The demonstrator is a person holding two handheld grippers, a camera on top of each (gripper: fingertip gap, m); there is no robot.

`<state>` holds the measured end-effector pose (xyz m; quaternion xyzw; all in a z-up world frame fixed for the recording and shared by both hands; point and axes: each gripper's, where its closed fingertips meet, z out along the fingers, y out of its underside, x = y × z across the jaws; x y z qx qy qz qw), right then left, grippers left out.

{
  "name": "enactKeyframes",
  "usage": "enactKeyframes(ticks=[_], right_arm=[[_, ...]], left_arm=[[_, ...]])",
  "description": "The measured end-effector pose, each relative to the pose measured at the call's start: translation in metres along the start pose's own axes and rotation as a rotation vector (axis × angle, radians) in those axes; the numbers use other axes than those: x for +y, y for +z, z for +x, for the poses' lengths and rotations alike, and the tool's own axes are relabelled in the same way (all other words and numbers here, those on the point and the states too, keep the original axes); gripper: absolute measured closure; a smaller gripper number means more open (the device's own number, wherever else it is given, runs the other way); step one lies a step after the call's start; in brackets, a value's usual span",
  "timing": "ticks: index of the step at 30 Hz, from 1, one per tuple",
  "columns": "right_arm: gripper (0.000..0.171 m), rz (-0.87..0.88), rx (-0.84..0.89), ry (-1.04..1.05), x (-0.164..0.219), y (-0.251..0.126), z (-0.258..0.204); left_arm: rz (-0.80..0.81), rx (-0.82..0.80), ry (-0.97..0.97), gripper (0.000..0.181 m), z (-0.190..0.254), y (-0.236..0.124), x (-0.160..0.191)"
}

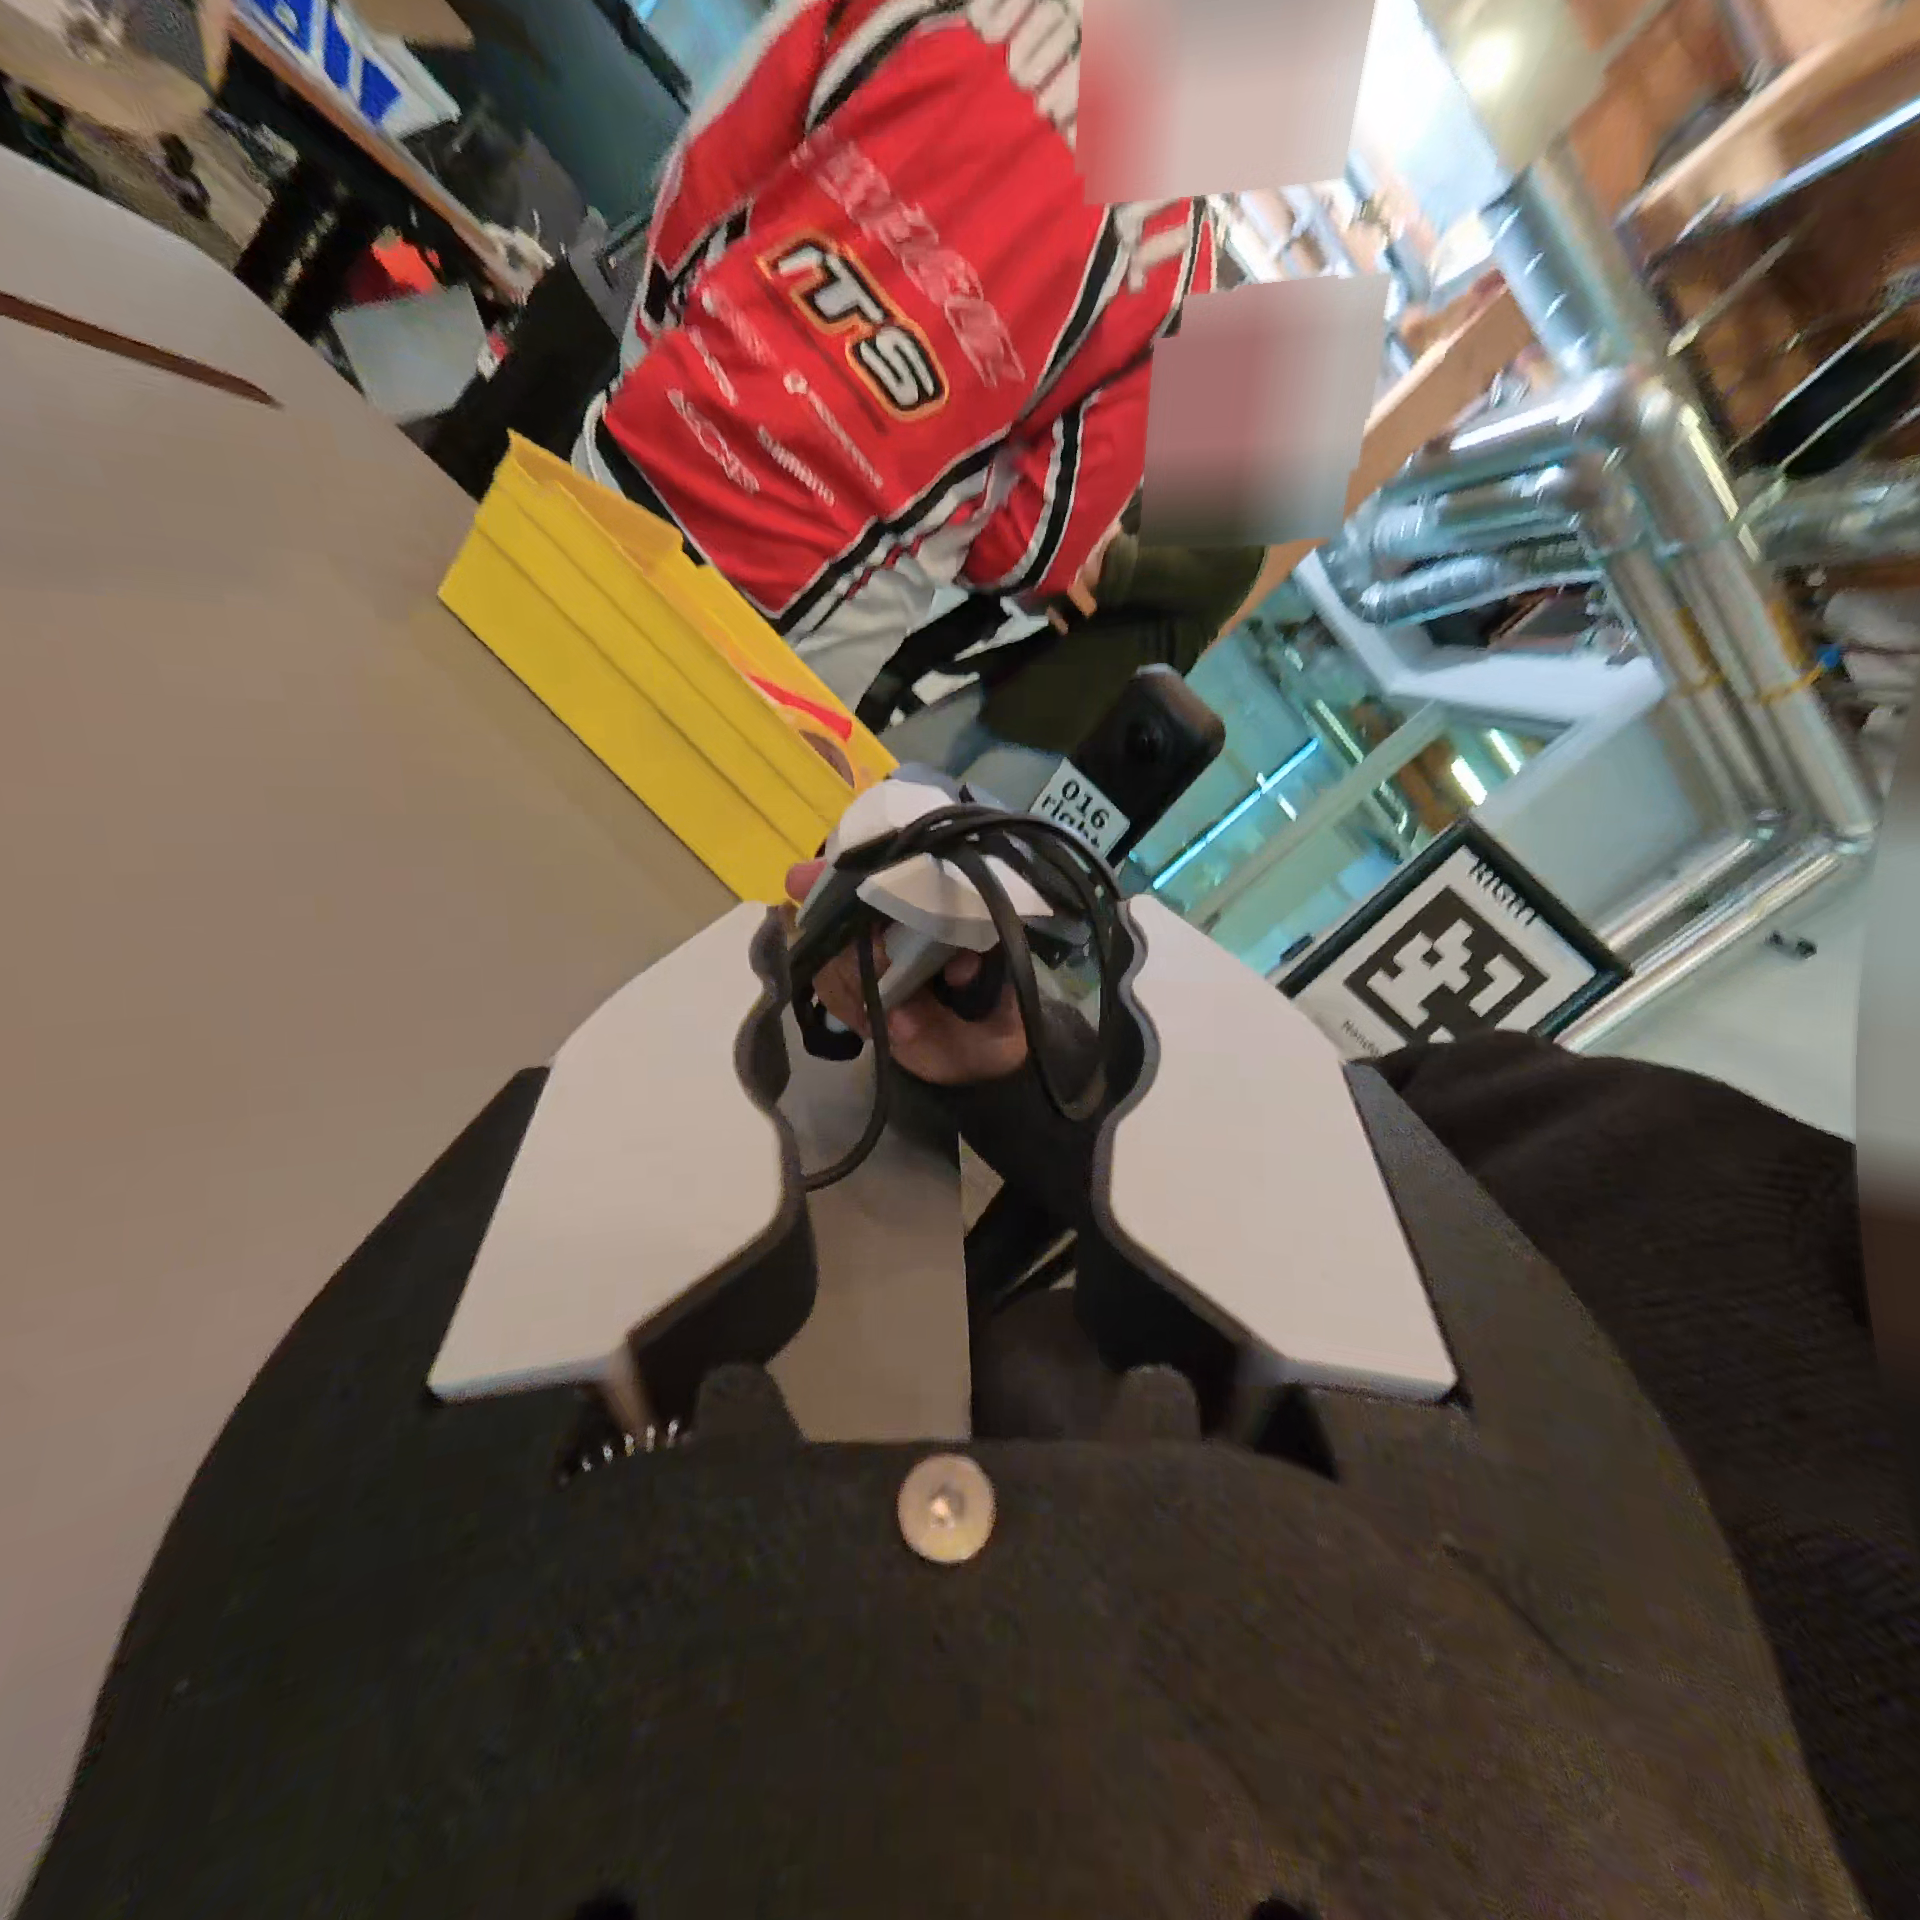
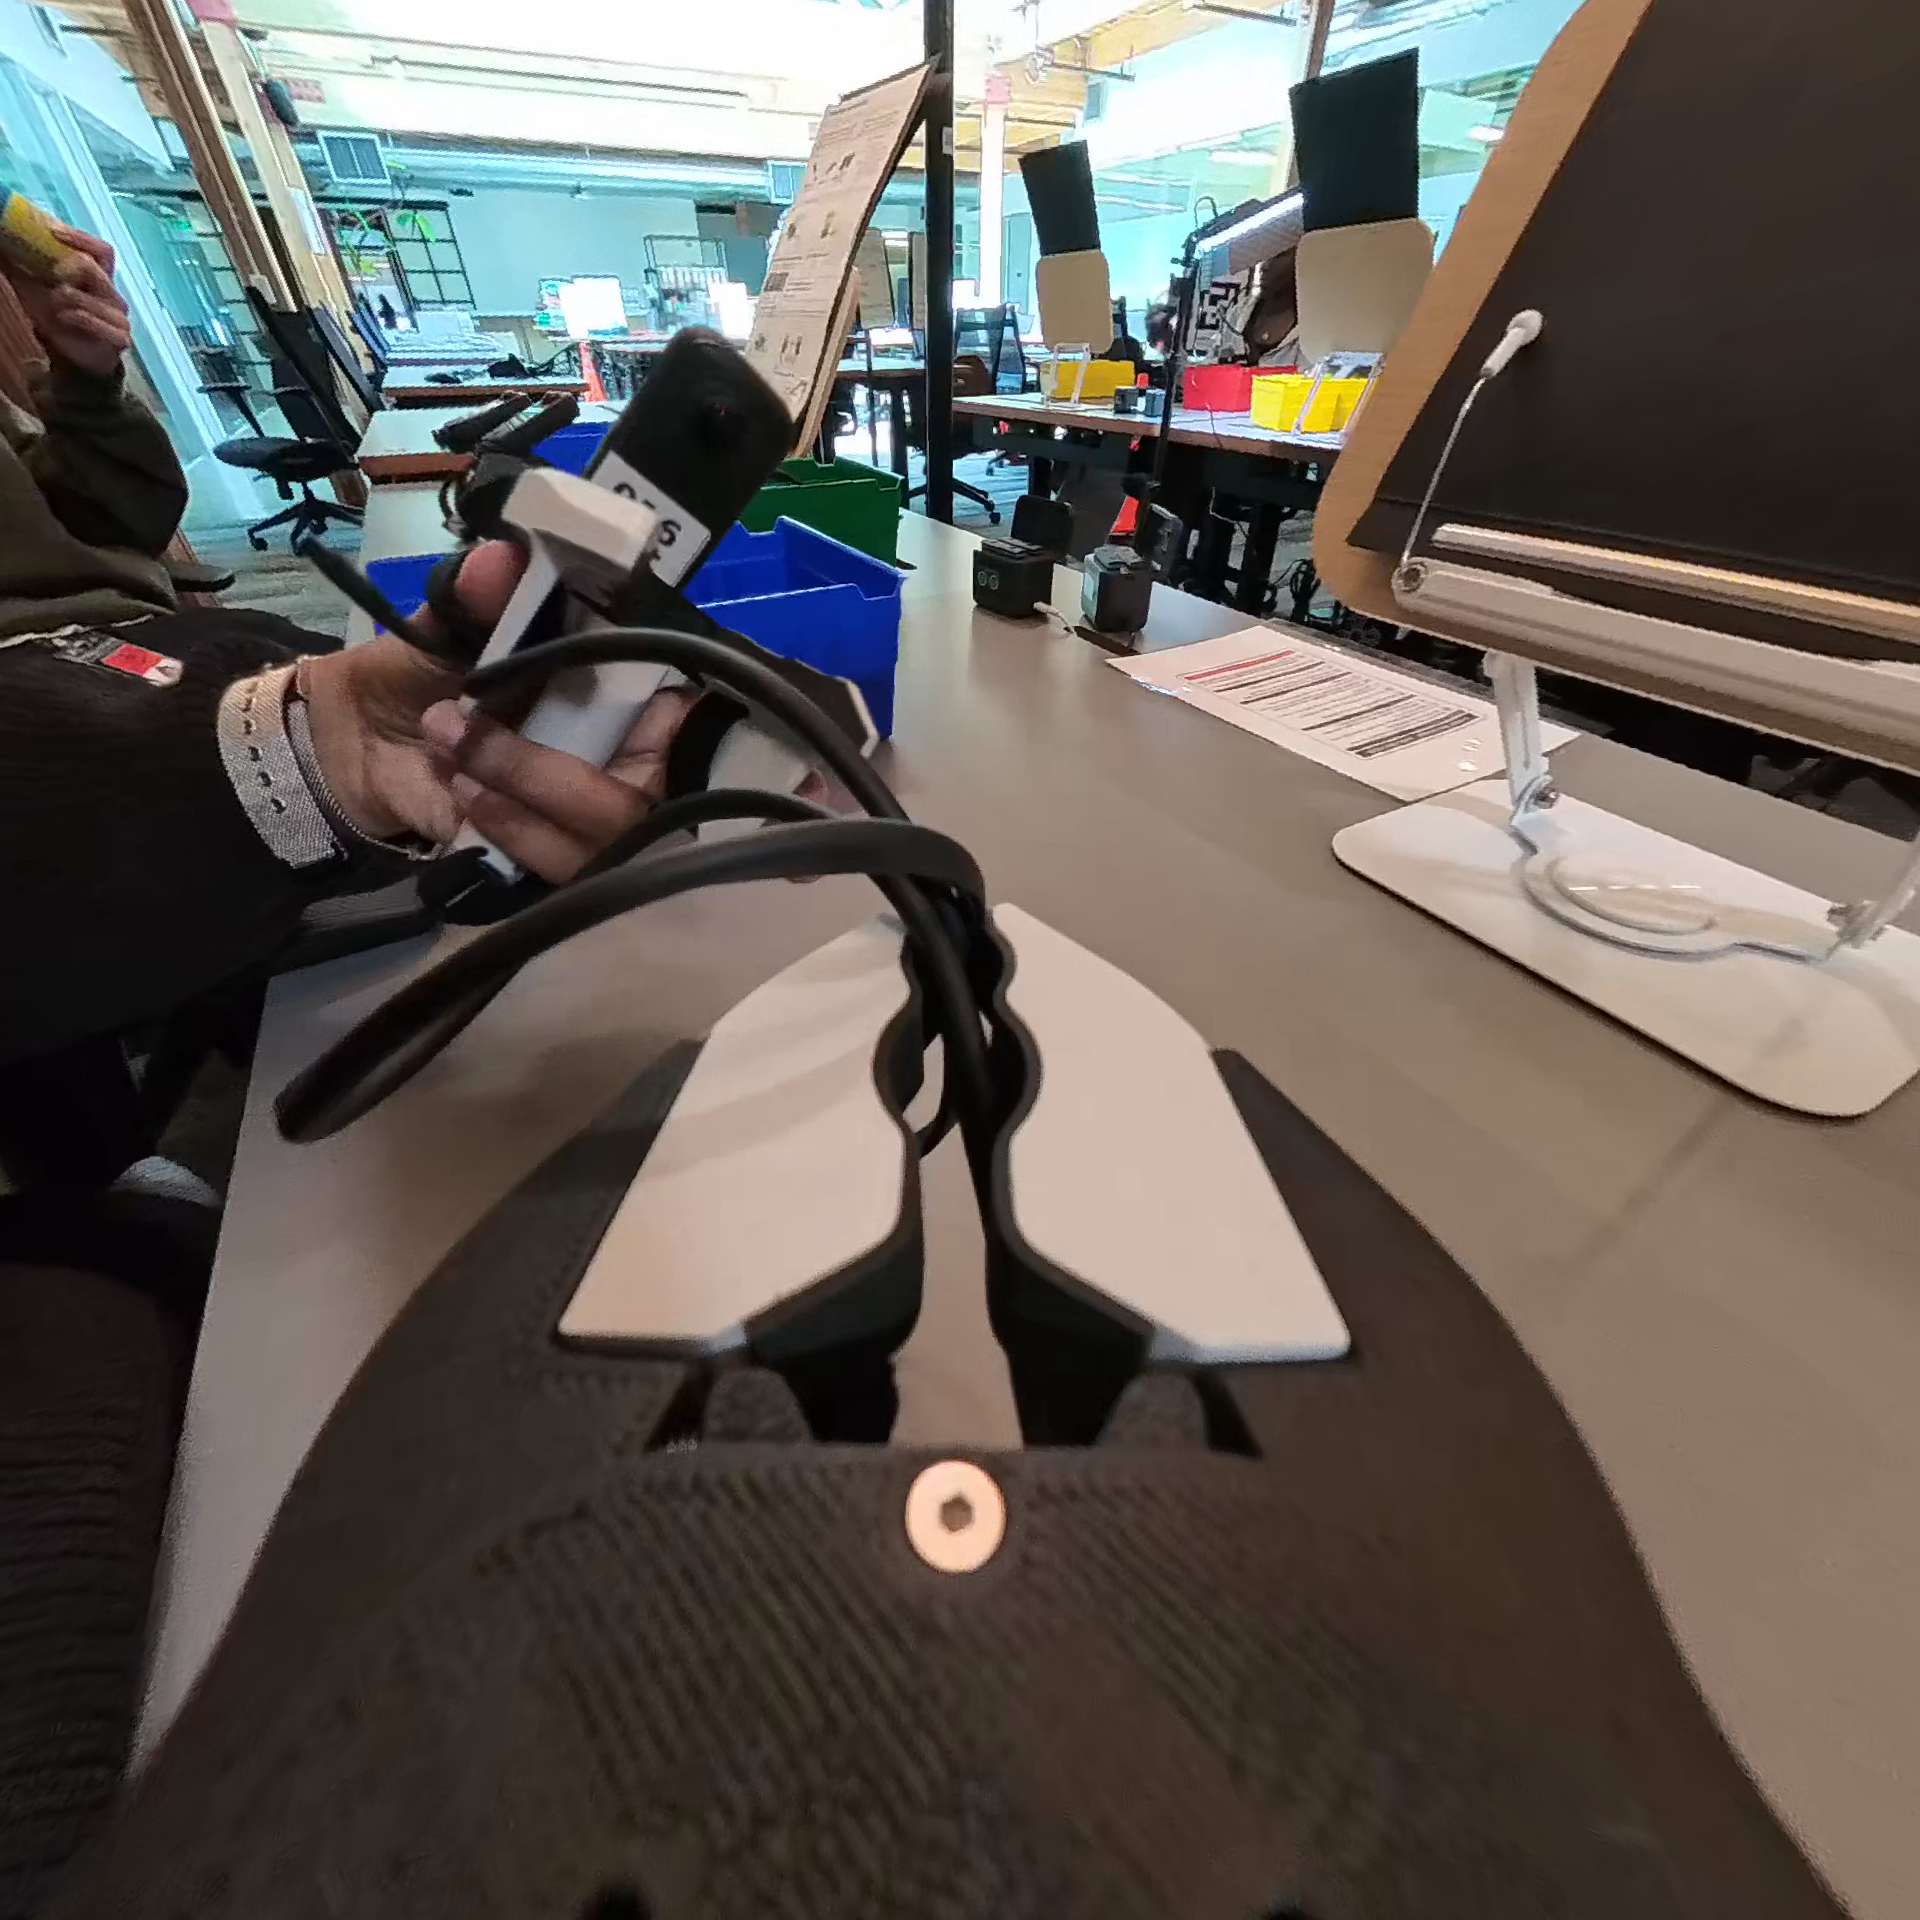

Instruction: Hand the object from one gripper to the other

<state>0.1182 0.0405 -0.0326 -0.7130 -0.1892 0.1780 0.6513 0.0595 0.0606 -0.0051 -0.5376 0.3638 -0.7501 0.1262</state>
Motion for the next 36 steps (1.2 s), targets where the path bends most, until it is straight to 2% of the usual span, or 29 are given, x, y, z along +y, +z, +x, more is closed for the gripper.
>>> enactKeyframes(ticks=[10,16,22,31,36], right_arm=[[0.164,0.000,0.008,-0.007,-0.002,-0.006,-0.005],[0.164,0.002,-0.002,0.058,0.002,-0.020,-0.020],[0.164,-0.002,-0.030,0.086,0.005,-0.039,-0.052],[0.164,0.040,-0.007,0.032,-0.014,-0.068,-0.079],[0.164,0.047,0.012,0.065,-0.016,-0.073,-0.071]], left_arm=[[0.091,-0.157,0.056,0.120,-0.028,-0.015,-0.005],[0.092,-0.252,0.088,0.120,-0.029,-0.029,0.023],[0.123,-0.336,0.117,0.121,-0.008,-0.044,0.056],[0.170,-0.440,0.223,0.127,0.017,-0.044,0.073],[0.145,-0.458,0.227,0.128,0.007,-0.038,0.081]])
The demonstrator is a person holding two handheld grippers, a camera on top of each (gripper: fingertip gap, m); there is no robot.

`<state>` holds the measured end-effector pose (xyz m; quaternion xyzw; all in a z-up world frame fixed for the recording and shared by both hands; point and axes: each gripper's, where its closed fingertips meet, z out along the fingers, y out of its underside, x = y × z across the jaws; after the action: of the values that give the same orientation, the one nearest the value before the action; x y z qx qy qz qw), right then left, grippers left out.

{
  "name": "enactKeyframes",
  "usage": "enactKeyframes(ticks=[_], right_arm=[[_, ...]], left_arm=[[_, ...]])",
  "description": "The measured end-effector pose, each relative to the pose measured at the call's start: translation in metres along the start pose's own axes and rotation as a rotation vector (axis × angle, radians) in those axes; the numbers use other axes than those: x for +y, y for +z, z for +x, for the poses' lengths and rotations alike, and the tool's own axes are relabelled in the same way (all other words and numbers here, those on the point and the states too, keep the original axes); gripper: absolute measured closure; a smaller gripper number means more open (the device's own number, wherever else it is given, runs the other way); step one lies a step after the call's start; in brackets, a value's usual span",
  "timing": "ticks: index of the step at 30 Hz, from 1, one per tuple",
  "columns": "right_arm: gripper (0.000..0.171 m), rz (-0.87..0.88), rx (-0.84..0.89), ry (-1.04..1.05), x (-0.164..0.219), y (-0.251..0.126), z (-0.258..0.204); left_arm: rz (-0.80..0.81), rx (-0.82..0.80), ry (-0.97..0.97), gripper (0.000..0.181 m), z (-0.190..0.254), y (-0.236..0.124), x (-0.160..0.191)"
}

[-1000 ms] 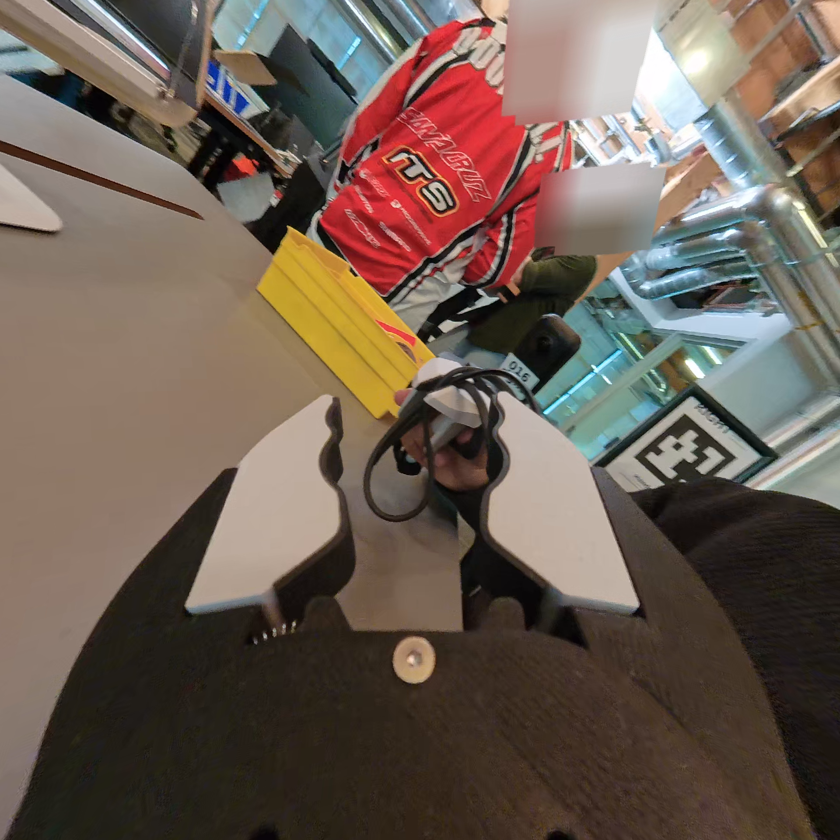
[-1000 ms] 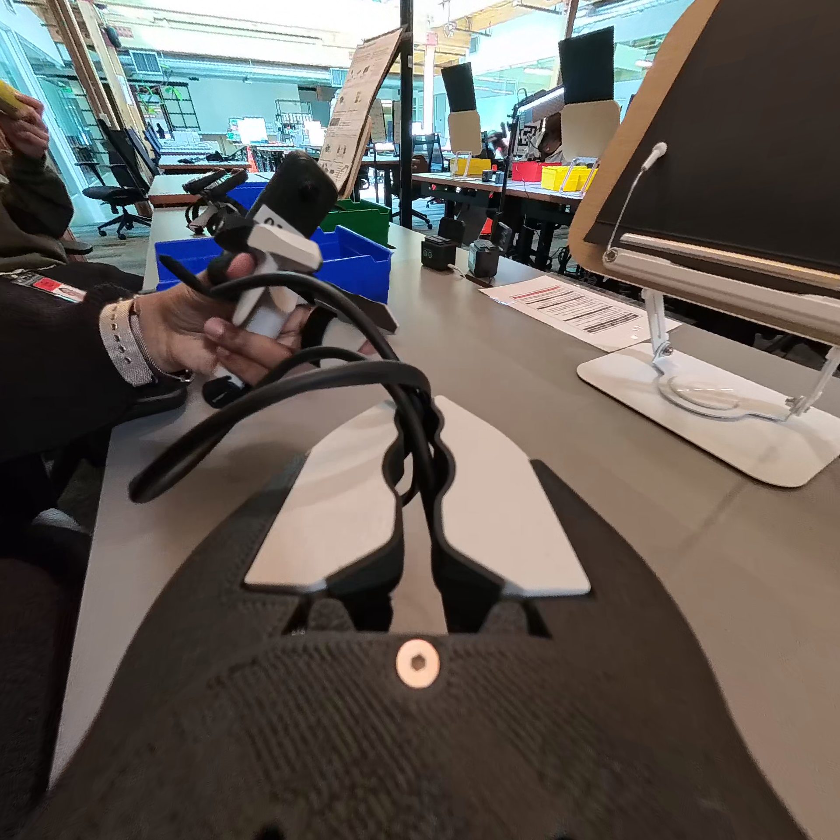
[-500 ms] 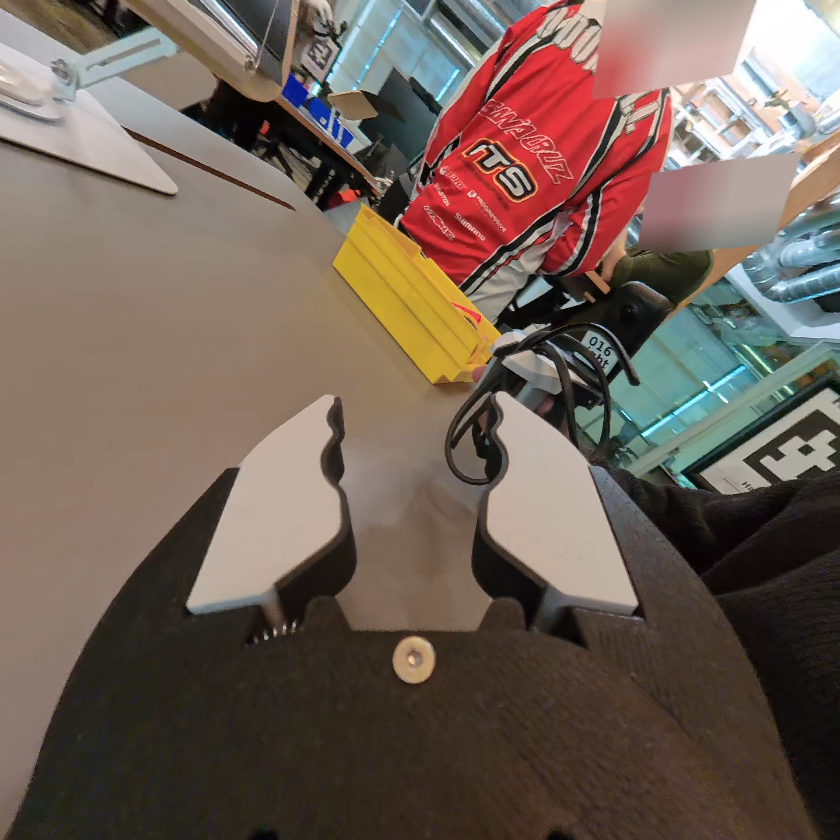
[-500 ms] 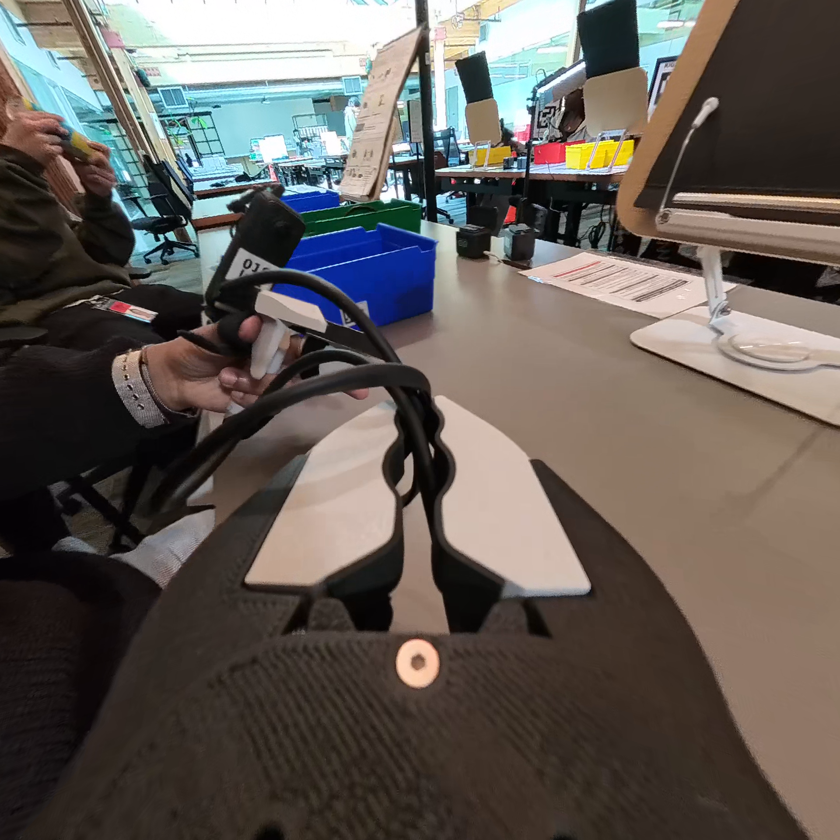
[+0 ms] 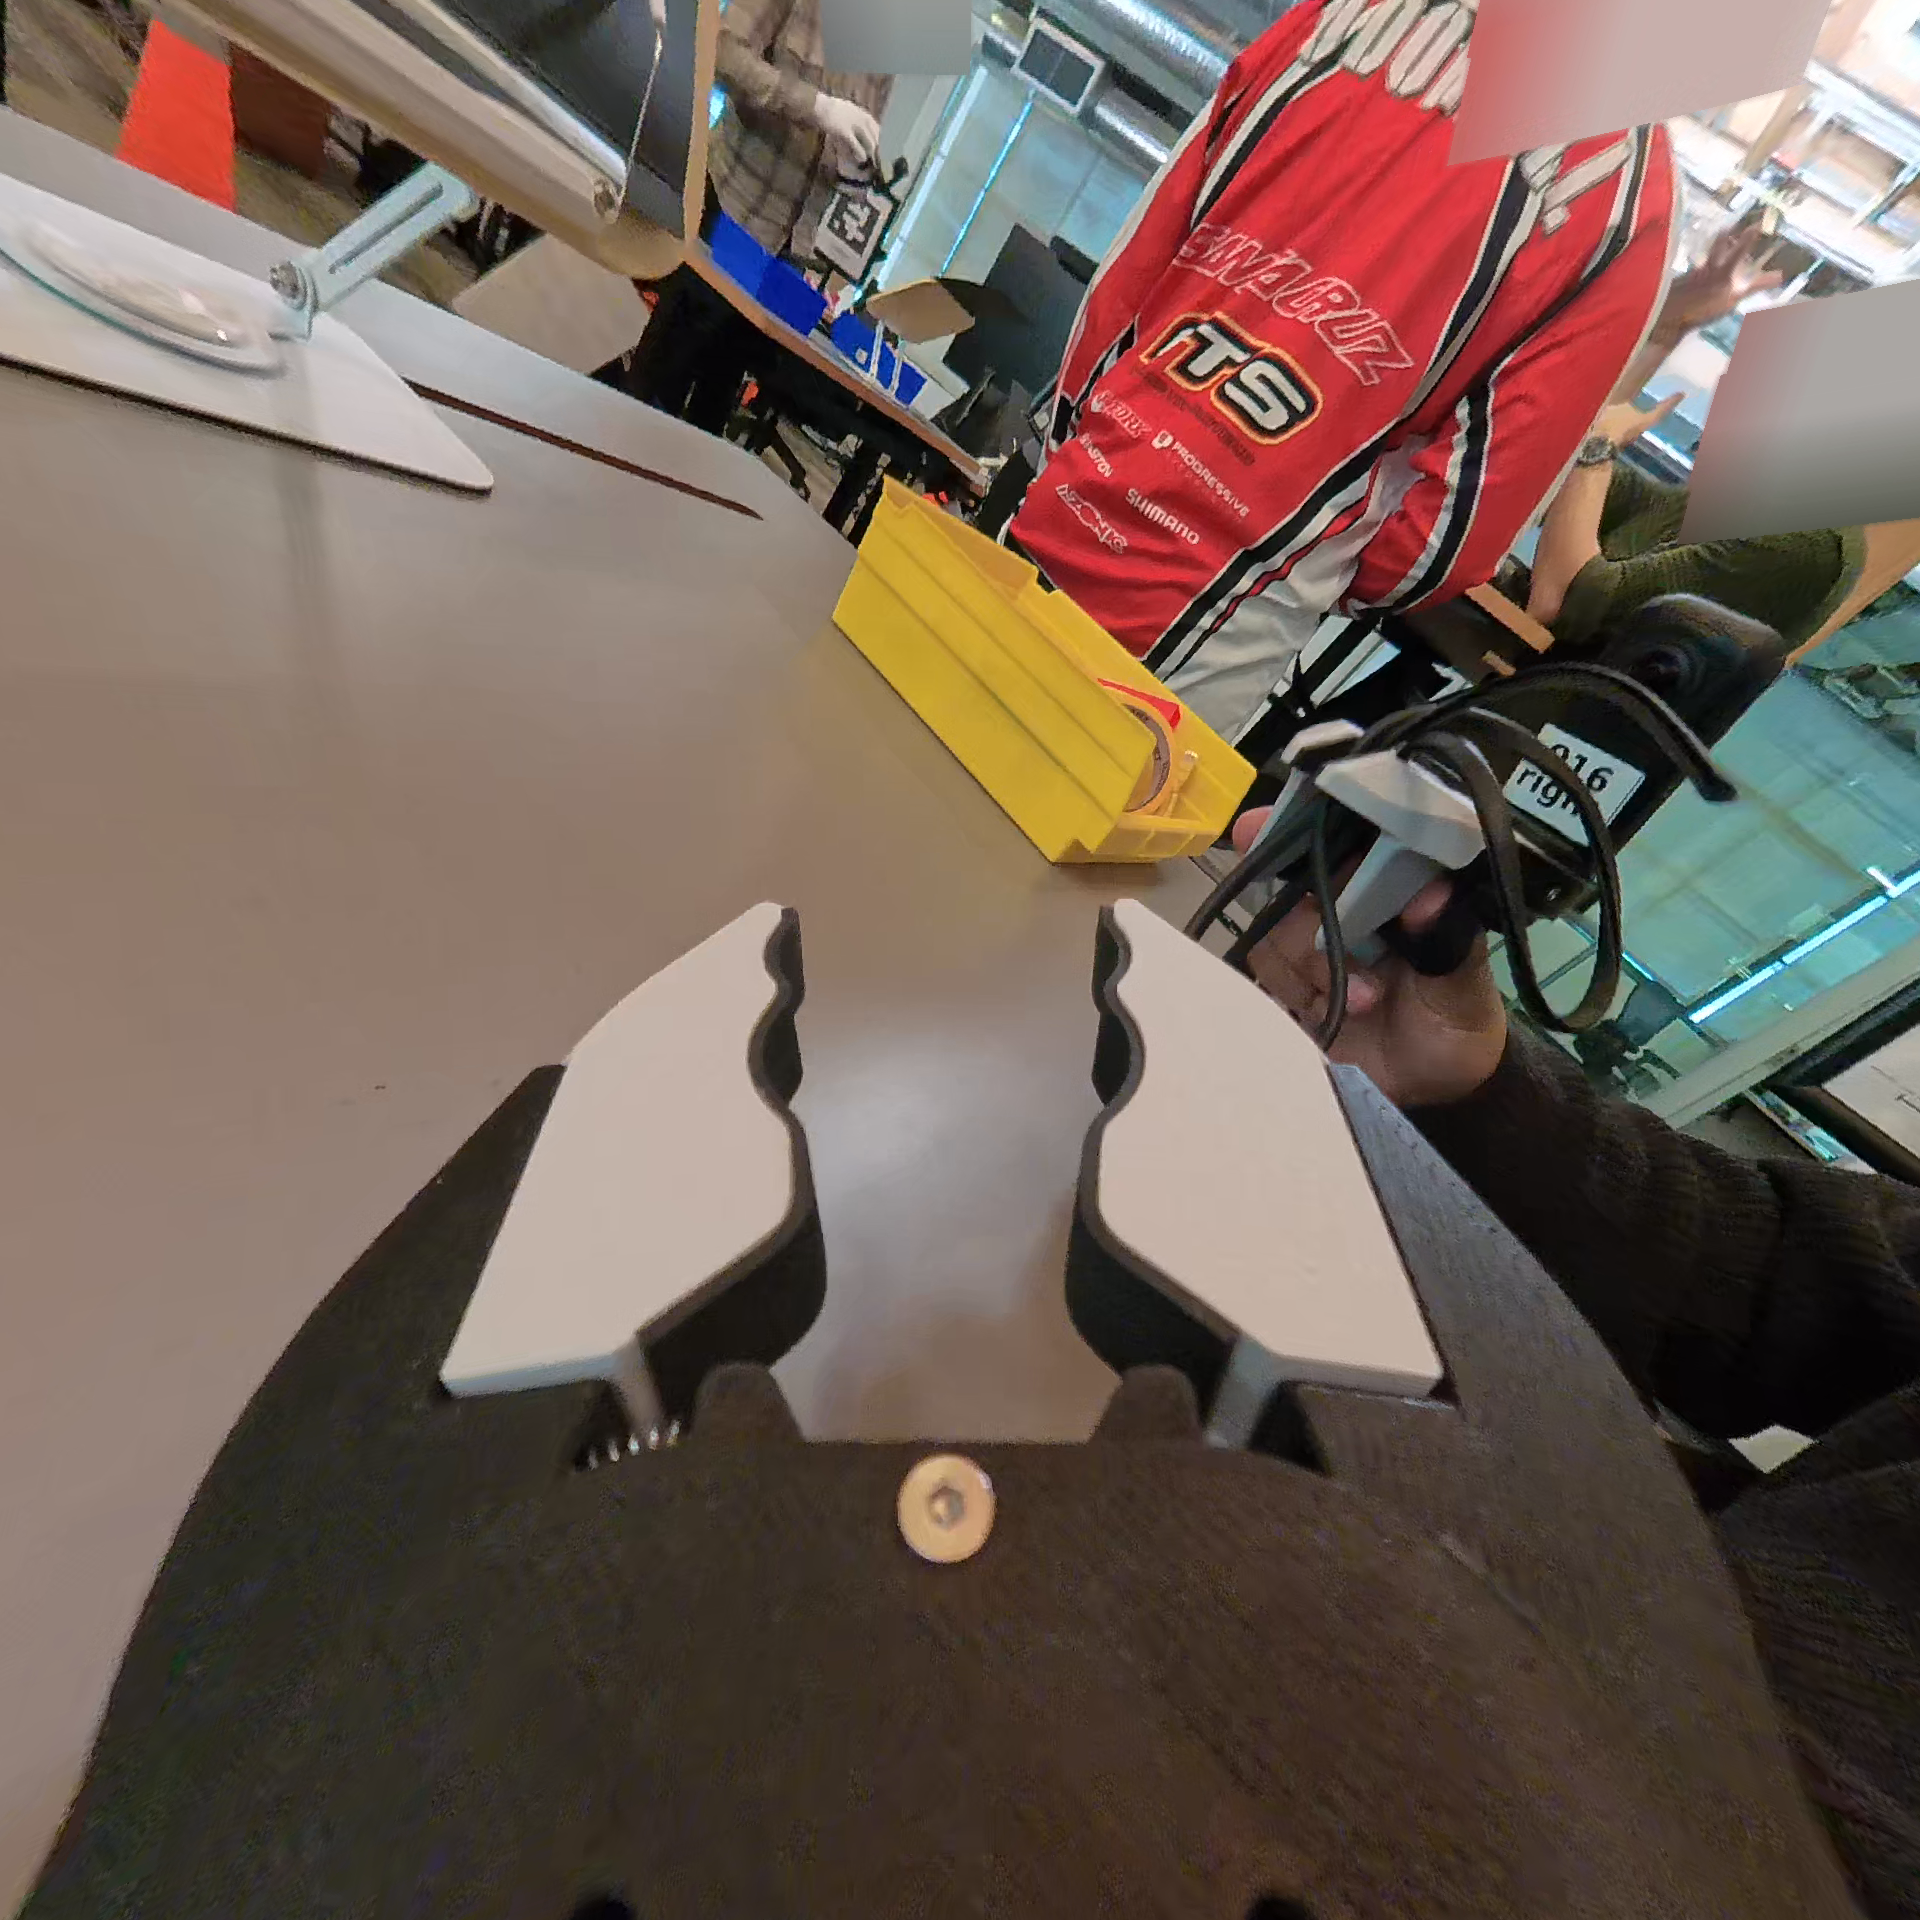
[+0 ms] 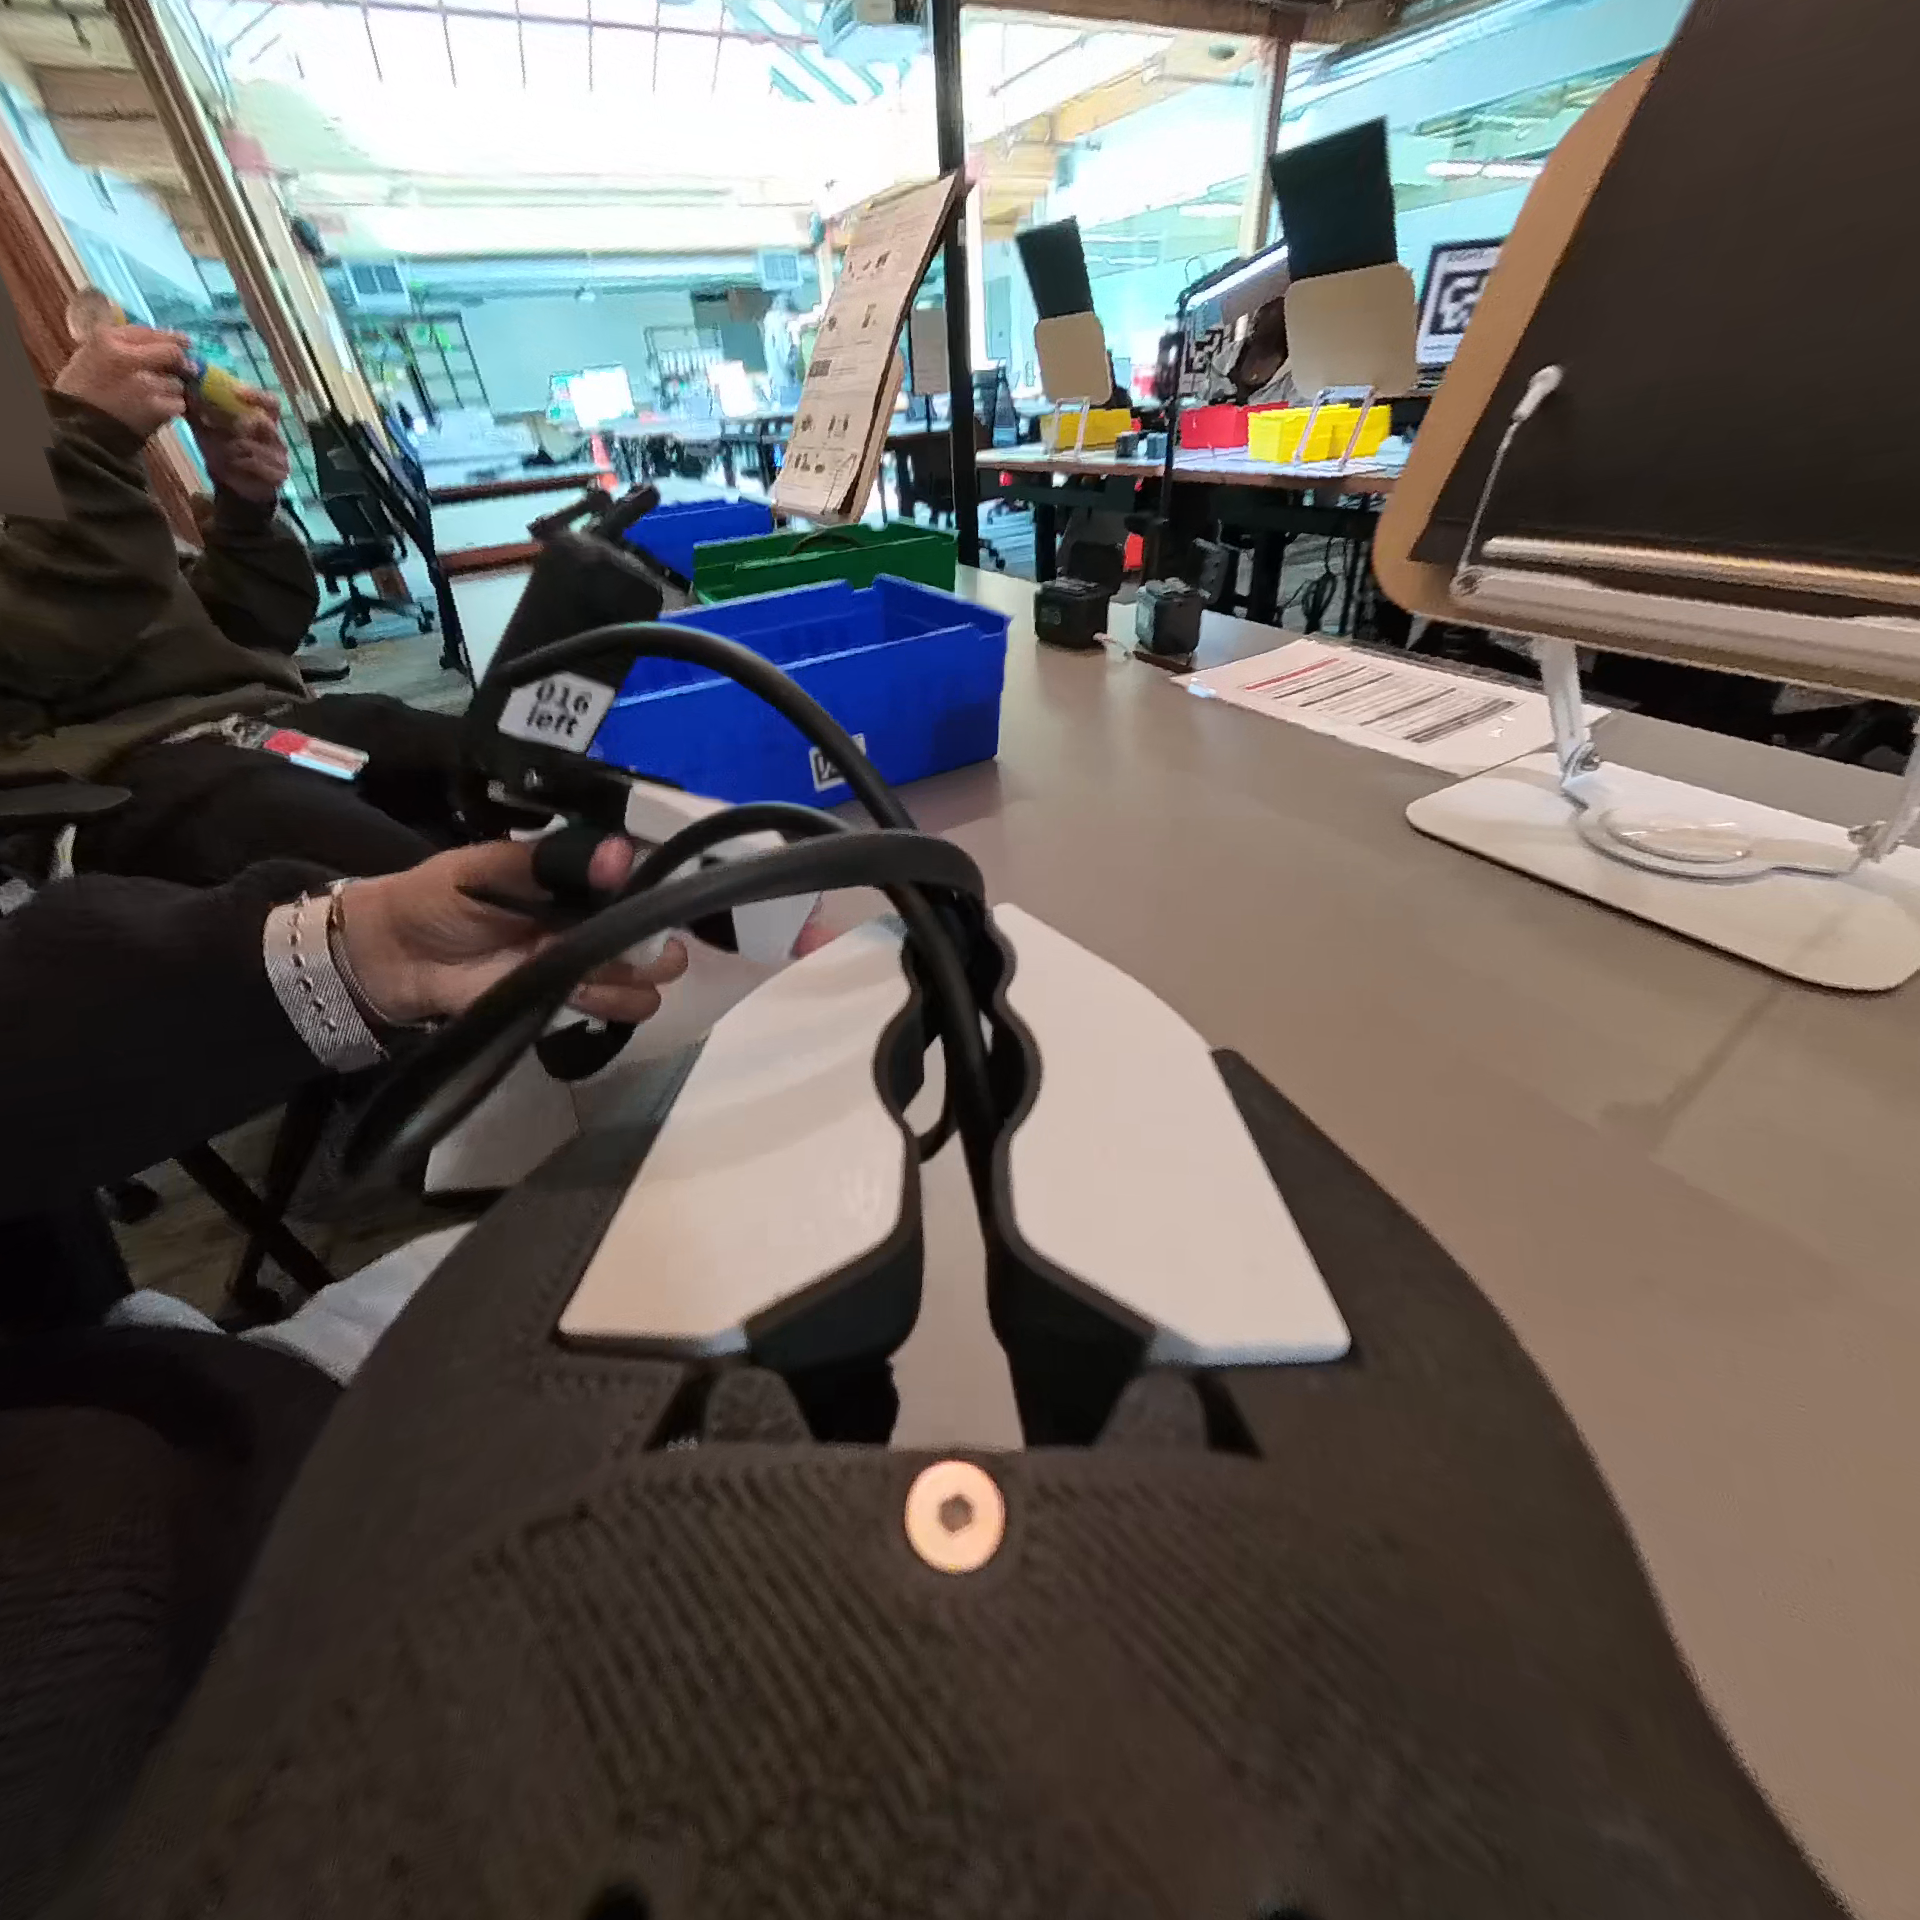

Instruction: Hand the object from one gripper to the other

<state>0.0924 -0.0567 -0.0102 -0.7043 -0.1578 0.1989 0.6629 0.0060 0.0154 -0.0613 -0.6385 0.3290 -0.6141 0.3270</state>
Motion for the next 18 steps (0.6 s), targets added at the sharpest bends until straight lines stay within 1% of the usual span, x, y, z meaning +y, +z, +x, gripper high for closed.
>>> enactKeyframes(ticks=[4,7,10,12,14,16,18], right_arm=[[0.164,0.091,0.049,0.053,-0.030,-0.014,0.019],[0.164,0.118,0.170,-0.018,-0.061,-0.034,0.052],[0.164,0.219,0.358,-0.084,-0.103,-0.076,0.098],[0.164,0.258,0.488,-0.092,-0.122,-0.108,0.134],[0.164,0.248,0.620,-0.075,-0.128,-0.139,0.177],[0.164,0.229,0.743,-0.030,-0.125,-0.167,0.219],[0.164,0.237,0.855,0.009,-0.115,-0.190,0.251]], left_arm=[[-0.035,-0.030,0.034,0.128,-0.010,0.002,0.004],[-0.032,-0.050,0.034,0.128,-0.020,0.000,0.003],[0.009,-0.039,-0.035,0.127,-0.026,0.000,-0.004],[0.025,-0.017,-0.075,0.127,-0.026,0.002,-0.006],[0.026,-0.005,-0.089,0.128,-0.025,0.004,-0.006],[0.024,-0.002,-0.084,0.128,-0.024,0.007,-0.006],[0.010,-0.006,-0.069,0.128,-0.023,0.010,-0.004]])
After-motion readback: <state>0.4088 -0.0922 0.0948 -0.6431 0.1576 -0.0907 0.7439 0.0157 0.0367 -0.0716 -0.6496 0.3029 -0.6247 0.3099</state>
